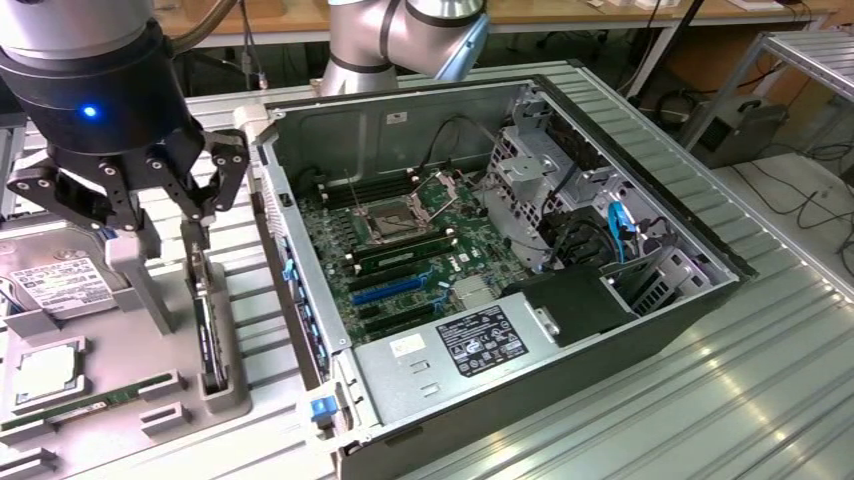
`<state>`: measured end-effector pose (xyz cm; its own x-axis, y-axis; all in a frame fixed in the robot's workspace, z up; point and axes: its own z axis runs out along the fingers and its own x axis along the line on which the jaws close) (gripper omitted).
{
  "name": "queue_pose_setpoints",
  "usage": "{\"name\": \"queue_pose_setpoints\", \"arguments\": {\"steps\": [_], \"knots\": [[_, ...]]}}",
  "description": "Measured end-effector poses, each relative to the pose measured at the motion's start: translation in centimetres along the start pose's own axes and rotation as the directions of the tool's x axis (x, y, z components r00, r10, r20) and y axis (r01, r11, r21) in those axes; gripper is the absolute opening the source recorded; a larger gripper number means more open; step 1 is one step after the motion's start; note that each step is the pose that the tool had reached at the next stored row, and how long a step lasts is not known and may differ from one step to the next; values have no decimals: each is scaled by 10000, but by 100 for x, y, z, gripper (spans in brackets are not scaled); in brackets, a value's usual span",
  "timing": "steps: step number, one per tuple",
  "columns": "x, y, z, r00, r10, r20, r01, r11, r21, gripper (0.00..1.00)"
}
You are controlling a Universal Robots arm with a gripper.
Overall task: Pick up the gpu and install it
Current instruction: 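Pick up the gpu and move the gpu toward the slot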
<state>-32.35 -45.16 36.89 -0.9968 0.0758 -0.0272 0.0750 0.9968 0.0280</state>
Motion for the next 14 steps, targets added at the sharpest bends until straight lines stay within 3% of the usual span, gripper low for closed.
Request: {"name": "queue_pose_setpoints", "arguments": {"steps": [1, 2, 7, 14], "knots": [[1, 0, 7, 10000, 0, 0, 0, 10000, 0, 36], [4, -1, 23, 10000, 0, 0, 0, 10000, 0, 42], [82, -10, 149, 10000, 1, -1, -1, 10000, -1, 42], [90, -15, 310, 10000, 0, -2, 0, 10000, -1, 42]]}}
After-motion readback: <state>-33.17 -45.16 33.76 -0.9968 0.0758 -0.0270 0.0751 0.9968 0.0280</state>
